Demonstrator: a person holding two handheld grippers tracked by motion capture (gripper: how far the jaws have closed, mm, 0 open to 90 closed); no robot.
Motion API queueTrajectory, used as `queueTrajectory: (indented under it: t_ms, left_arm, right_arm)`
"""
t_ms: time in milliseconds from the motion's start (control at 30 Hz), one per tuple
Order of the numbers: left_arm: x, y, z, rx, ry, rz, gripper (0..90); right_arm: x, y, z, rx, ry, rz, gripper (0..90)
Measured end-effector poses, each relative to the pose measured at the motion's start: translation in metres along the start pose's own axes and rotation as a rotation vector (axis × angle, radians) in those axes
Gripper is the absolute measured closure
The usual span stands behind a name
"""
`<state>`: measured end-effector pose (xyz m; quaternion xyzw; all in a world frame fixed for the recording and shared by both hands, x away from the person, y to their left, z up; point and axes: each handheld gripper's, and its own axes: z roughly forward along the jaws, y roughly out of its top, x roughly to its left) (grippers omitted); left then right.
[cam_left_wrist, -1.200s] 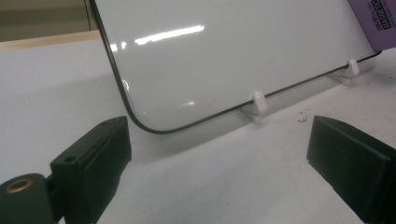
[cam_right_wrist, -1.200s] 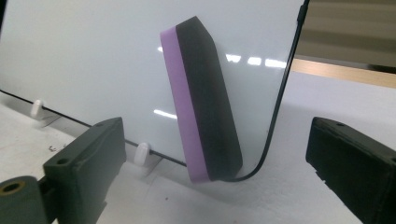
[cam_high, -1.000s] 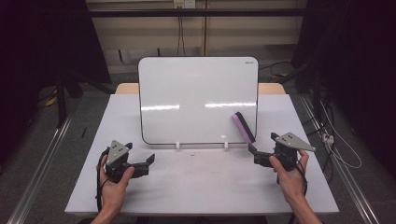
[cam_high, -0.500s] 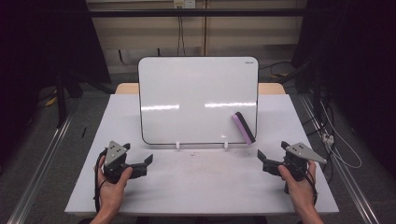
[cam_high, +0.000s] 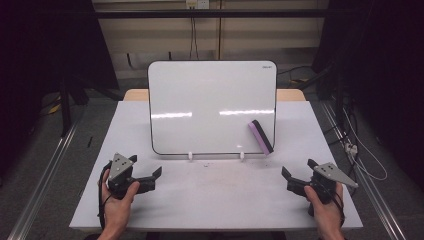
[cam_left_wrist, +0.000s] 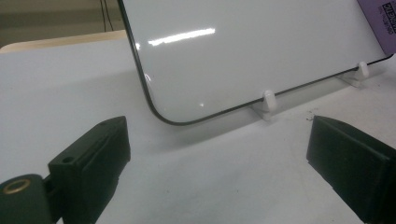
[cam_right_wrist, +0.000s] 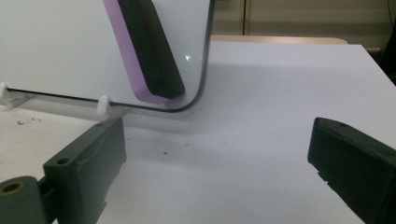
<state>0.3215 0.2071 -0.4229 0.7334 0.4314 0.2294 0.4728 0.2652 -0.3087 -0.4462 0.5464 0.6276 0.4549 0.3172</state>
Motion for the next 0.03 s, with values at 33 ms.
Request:
queueTrajectory:
  t_ms: [33]
  left_arm:
    - [0.0002,-0.0001,0.0004,-0.001,0.004,0.000,6.0]
  right_arm:
    - [-0.0001,-0.0002,0.0006,0.007,0.002,0.002,4.1]
